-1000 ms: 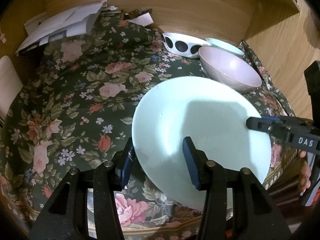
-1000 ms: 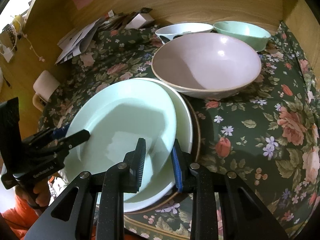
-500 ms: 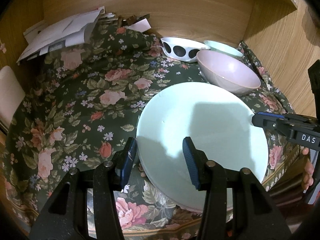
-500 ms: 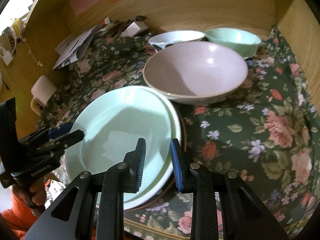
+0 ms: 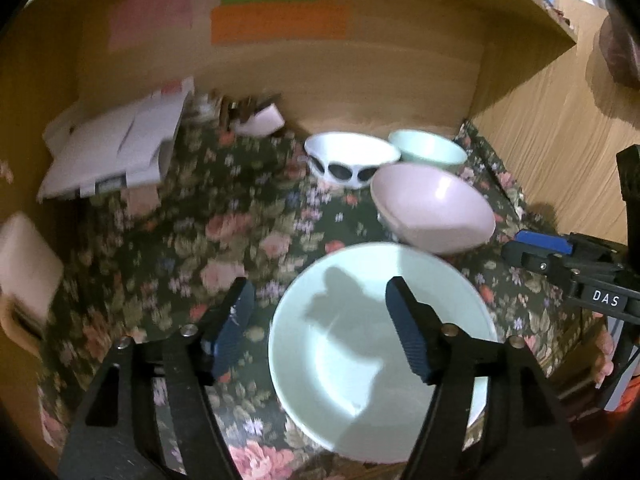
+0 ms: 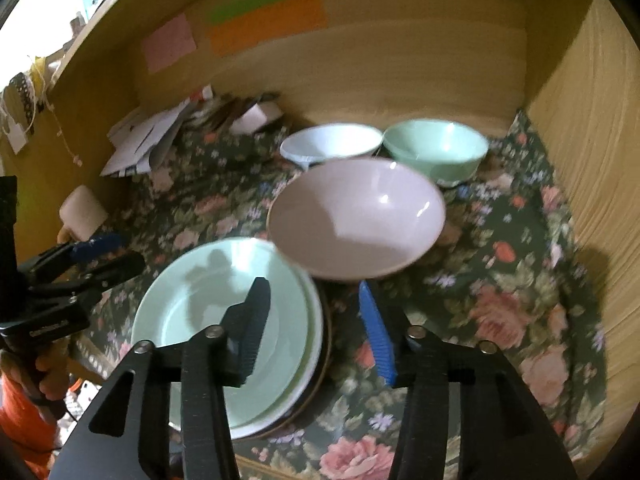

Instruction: Organize plates and bowls

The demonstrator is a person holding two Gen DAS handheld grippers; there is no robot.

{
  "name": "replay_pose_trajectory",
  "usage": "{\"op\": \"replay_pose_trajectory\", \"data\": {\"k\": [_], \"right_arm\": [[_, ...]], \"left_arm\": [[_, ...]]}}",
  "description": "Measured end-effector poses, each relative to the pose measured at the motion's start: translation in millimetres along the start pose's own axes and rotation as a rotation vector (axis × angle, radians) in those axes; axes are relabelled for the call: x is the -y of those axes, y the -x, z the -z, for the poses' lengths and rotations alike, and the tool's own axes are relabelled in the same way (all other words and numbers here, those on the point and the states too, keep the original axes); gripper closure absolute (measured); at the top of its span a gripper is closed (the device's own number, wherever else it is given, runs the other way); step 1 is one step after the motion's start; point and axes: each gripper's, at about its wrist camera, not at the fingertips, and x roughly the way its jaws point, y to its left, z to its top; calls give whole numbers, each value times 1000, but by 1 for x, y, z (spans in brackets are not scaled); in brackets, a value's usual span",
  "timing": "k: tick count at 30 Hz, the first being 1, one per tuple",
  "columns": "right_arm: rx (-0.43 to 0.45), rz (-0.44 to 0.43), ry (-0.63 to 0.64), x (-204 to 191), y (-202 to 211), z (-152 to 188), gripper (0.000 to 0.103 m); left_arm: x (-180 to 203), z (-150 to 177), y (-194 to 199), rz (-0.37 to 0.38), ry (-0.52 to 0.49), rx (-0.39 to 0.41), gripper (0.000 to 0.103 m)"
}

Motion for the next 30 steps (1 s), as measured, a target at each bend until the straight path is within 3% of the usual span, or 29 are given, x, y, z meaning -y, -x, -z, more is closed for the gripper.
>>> {"op": "replay_pose_trajectory", "data": {"k": [2,6,9,26,30], "right_arm": [[22,14,-1,3,3,-6,48],[56,39,-1,10,6,-18,44],[75,51,-14,17,5,-24,36],[45,86,-78,63,-39,-39,35],[26,91,-91,70,-51,-38,36]], "left_arm": [[3,-9,-1,-2,-13,14,24],[10,-25,-7,9,-29,27,18],[13,-37,-17,20,-28,23,17],[28,-63,-108,68,-9,-106,17],[32,-64,-123,74,-22,-127,23]]}}
